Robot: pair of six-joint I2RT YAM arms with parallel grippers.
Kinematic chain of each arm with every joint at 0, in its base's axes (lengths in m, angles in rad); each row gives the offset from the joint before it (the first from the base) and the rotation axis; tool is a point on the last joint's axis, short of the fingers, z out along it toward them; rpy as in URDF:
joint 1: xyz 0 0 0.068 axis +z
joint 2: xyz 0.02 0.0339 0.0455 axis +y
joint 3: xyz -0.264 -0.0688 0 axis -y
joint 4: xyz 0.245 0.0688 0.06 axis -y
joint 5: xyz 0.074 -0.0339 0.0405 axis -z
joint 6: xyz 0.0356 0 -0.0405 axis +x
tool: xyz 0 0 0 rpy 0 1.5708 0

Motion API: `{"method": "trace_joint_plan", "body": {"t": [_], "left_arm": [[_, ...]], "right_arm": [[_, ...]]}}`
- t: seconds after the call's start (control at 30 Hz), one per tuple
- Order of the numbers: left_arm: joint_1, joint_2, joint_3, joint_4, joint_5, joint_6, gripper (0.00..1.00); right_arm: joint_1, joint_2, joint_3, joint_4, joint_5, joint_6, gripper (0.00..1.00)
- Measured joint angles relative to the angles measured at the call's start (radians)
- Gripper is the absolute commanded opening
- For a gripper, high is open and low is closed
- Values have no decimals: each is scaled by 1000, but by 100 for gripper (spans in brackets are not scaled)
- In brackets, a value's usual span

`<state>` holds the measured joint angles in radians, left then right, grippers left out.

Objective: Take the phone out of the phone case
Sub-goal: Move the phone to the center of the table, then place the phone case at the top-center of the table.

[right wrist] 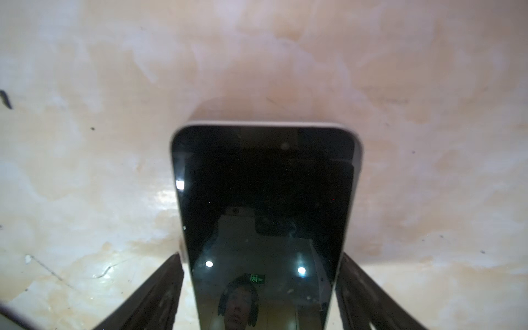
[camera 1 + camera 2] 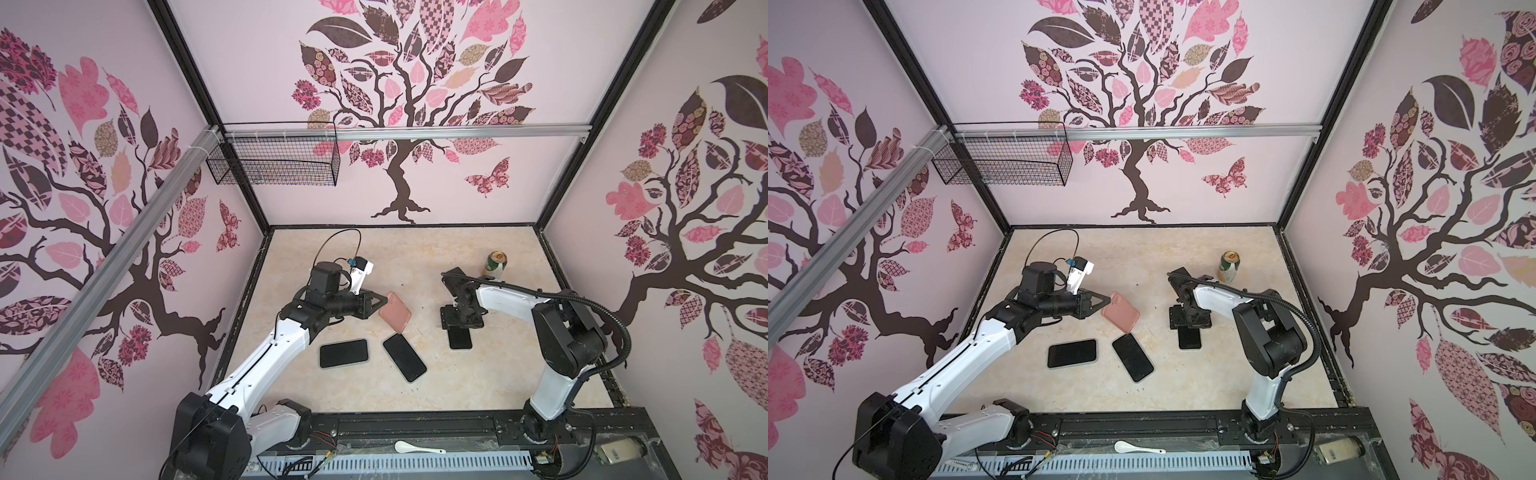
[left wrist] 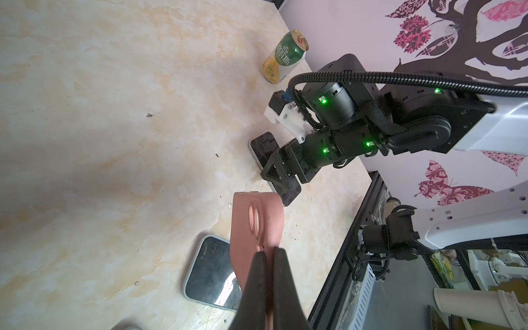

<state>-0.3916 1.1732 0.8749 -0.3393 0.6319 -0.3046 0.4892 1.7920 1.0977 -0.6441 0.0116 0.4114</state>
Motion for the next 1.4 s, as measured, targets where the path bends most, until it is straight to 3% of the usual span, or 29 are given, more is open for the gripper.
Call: {"method": "trace_joint_plan", "body": {"t": [0.2, 0.37, 0.53, 0.67, 0.77, 0.93, 1.4], "left_arm": [[7, 0, 31, -15, 7, 6, 0], [61, 18, 95, -14, 116, 28, 0], [80, 71, 185, -68, 250, 100, 0], [72, 115, 266, -148, 355, 179, 0], [56, 135, 307, -216, 398, 239, 0], [23, 151, 332, -301, 447, 306, 0], [9, 154, 332, -354, 492, 335, 0]], "right_arm": [[0, -48, 3, -5, -1, -13, 99], [-2, -292, -28, 82, -55, -76, 99], [-2, -600, -145, 290, -275, -169, 96], [0, -707, -206, 397, -458, -228, 88], [14, -720, -208, 417, -524, -280, 82], [99, -714, -183, 393, -506, -368, 69], [167, -669, -136, 337, -510, -447, 41]]}}
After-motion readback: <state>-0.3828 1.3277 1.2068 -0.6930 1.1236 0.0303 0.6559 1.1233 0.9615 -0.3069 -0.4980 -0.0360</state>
